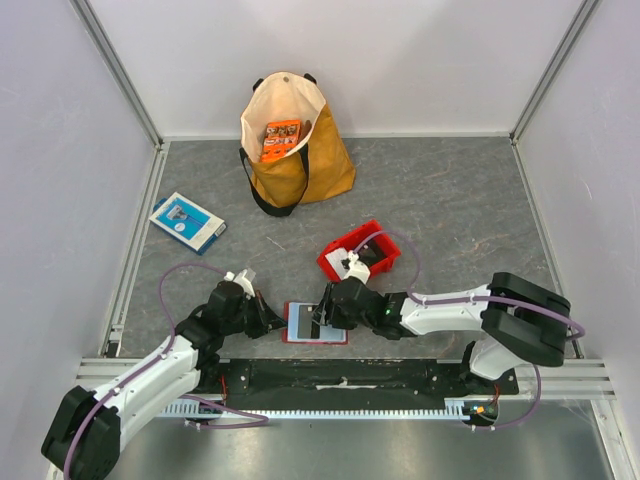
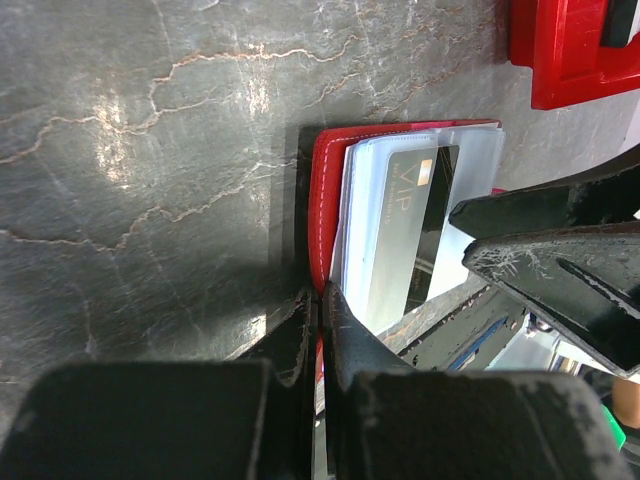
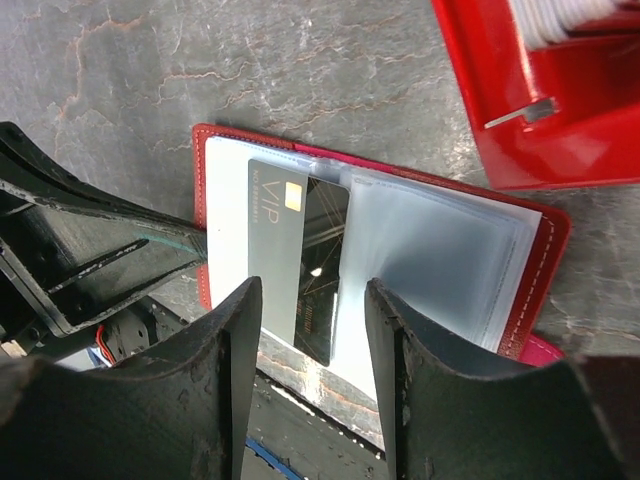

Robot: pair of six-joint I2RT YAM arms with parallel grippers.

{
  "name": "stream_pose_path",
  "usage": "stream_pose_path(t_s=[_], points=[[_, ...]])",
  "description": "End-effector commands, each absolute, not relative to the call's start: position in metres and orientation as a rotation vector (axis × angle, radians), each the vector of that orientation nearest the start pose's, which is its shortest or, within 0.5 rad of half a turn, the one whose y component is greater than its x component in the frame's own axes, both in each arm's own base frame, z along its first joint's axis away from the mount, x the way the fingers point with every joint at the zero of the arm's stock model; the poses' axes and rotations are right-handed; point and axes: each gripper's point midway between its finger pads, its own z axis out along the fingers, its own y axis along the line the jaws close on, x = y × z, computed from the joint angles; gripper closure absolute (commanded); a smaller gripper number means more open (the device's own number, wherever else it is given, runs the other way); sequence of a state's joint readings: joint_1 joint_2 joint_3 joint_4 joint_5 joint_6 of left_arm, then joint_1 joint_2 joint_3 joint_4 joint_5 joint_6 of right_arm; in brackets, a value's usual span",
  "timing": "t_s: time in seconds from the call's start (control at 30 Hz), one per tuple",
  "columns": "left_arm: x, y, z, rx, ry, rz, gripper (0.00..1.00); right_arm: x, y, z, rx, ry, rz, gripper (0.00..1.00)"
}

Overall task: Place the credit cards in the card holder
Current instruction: Insert the credit card into the card holder, then pick up the credit card from the storage box.

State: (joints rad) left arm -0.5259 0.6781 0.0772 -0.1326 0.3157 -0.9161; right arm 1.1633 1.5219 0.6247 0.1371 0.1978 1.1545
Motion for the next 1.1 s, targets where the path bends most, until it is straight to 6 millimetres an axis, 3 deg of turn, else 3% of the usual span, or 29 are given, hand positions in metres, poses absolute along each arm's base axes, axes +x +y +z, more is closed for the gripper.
stream_pose_path(t_s=[0.0, 0.4, 0.63, 0.73, 0.83, 0.9, 1.07], points=[[0.137, -0.179, 0.022, -0.321, 2.482, -1.050, 0.98, 0.140, 0.360, 0.033, 0.024, 2.533, 0.899, 0.48], [0.138, -0.179, 0.024, -0.326, 2.475, -1.052, 0.98, 0.134, 0.402, 0.046, -0.136, 2.519, 0.951, 0.55], [0.139, -0.179, 0.024, -0.323, 2.474, -1.049, 0.98, 0.141, 0.408, 0.054, -0.181, 2.483, 0.931, 0.62], [0.138, -0.179, 0.024, -0.324, 2.477, -1.050, 0.98, 0.146, 0.400, 0.063, -0.191, 2.444, 0.902, 0.54], [0.139, -0.179, 0.025, -0.325, 2.472, -1.048, 0.98, 0.162, 0.382, 0.086, -0.192, 2.365, 0.831, 0.46], [0.140, -0.179, 0.025, -0.327, 2.471, -1.043, 0.98, 0.176, 0.369, 0.109, -0.206, 2.307, 0.805, 0.42], [0.141, -0.178, 0.025, -0.327, 2.468, -1.041, 0.98, 0.226, 0.315, 0.153, -0.177, 2.202, 0.605, 0.24]])
